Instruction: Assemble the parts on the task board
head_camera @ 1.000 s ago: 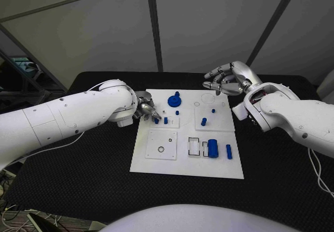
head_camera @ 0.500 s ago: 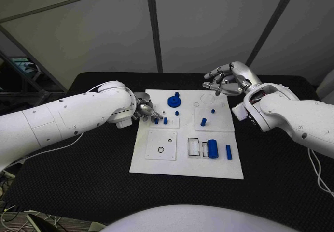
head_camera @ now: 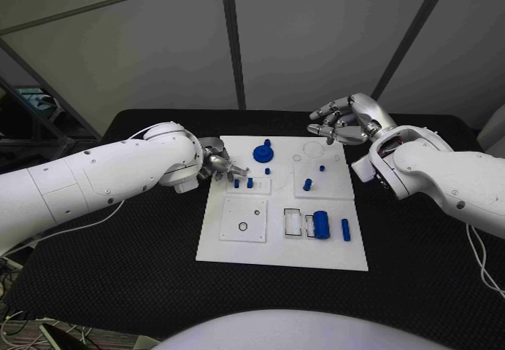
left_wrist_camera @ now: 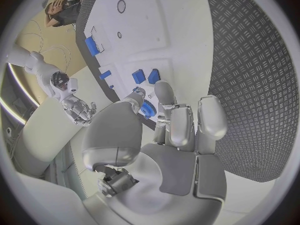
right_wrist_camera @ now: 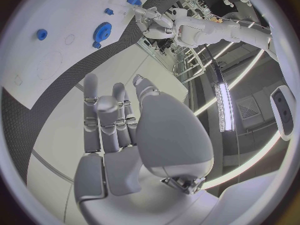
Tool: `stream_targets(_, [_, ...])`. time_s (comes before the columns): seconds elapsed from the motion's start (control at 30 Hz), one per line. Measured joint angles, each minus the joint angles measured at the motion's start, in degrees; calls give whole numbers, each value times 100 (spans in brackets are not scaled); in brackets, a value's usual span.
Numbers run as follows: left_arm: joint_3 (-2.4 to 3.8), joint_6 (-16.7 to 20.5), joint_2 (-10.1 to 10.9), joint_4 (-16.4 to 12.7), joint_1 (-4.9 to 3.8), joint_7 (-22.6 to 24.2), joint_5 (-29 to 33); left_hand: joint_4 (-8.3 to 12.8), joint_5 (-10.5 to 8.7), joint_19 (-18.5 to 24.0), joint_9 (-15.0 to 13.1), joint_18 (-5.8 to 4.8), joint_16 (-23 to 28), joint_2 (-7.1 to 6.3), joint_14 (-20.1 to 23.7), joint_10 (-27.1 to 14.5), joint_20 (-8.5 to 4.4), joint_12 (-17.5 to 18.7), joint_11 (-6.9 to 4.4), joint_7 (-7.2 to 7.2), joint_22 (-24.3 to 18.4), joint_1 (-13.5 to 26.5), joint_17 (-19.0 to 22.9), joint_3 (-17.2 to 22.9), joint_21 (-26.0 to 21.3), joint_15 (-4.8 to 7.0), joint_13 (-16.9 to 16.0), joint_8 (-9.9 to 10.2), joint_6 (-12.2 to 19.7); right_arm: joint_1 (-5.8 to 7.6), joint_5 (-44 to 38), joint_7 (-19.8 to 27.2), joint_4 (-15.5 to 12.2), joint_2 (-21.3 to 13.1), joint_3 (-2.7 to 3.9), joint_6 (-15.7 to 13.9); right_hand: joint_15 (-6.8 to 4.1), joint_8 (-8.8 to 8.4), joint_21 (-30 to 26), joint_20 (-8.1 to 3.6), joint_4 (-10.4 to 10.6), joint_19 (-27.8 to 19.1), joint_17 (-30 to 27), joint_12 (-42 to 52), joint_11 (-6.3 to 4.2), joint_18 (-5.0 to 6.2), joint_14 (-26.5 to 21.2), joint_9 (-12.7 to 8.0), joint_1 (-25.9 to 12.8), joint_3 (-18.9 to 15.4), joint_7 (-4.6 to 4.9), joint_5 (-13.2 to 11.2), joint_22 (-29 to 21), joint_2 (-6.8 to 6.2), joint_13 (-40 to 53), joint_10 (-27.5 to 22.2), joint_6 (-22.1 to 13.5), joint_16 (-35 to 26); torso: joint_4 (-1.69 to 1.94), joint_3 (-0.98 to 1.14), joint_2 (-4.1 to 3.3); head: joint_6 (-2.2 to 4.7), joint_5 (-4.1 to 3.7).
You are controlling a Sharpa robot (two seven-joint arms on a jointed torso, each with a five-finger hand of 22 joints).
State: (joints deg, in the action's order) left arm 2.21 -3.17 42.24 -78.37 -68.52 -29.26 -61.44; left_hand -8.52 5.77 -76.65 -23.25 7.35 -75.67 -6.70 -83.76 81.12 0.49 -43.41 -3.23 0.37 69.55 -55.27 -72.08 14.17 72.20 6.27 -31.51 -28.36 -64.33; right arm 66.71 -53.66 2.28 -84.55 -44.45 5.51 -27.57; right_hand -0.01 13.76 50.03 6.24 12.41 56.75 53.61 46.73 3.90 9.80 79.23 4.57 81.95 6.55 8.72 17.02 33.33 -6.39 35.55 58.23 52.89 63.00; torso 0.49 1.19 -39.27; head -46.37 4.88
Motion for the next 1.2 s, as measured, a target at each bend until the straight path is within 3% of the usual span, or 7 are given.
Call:
stream_targets(0.27, [28,666,100,-44,0,573,256,253,0,923,231,2,282,-8,-28,-1303,251,674,449,537,-1212,-921,348,-266,-1228,-366,417,514,1156,-1,4,0,24,2,0,3,0,0,0,0,0,0,0,0,0,0,0,0,0,0,0,0,0,0,0,0,0,0,0,2,2,31,-43])
stream_targets(0.5, [29,1322,13,-92,15,1697,401,845,21,1955,482,13,2027,-25,1116,-2764,512,978,784,836,-2261,-2060,2370,123,-2525,-683,611,661,1595,-1,7,0,39,13,0,3,-2,21,0,0,0,0,-31,0,1,1,-2,0,0,0,0,0,-7,0,-8,-1,0,-59,-4,8,2,76,-66])
stream_targets(0.53, [30,1409,-2,-101,25,1866,395,909,21,2017,527,16,2206,-35,1278,-2838,543,979,803,845,-2308,-2149,2572,187,-2611,-707,641,686,1603,-1,7,0,40,14,0,3,-21,21,-4,0,0,0,-49,0,19,0,-21,0,0,0,0,0,-7,0,-13,-21,0,-63,-8,9,2,86,-71])
stream_targets(0.6, [29,1590,-43,-106,55,2232,315,1025,21,2094,652,453,2404,-83,1502,-2946,593,979,824,851,-2391,-2277,2853,361,-2767,-736,748,728,1610,-1,8,0,48,14,-1,4,-2,21,-42,0,9,0,-123,0,8,0,-48,0,0,9,0,0,-20,0,-49,-71,0,-147,-10,9,2,99,-90])
stream_targets(0.83, [-85,1916,-259,70,115,2981,-435,1230,21,2023,1049,449,2387,-218,1550,-2963,607,1020,826,762,-2380,-2362,3145,893,-2816,-682,1179,879,1305,-1,9,0,63,27,-1,8,-10,21,-72,0,39,0,-208,-90,12,0,-73,0,0,39,20,0,-43,0,-163,-96,-21,-246,-10,10,1,144,-139])
stream_targets(1.0, [-219,1956,-482,310,135,3193,-1165,1262,21,1897,1227,446,1919,-358,1224,-2970,612,1109,818,699,-2316,-2222,2841,986,-2724,-698,1412,964,1222,-1,9,3,65,39,-2,16,-10,45,-107,0,32,0,-247,-150,19,0,-73,0,0,77,21,0,-57,0,-237,-103,-21,-285,-10,8,-4,170,-161])
stream_targets(1.2, [-265,1905,-684,534,136,3257,-1824,1278,21,1723,1393,446,1396,-416,920,-2972,594,1191,817,699,-2232,-2164,2459,1081,-2636,-680,1663,1011,1046,-1,9,6,62,49,-2,25,-10,49,-107,21,32,21,-257,-180,19,1,-73,0,0,77,21,0,-64,0,-271,-103,-21,-311,-15,4,-10,198,-174])
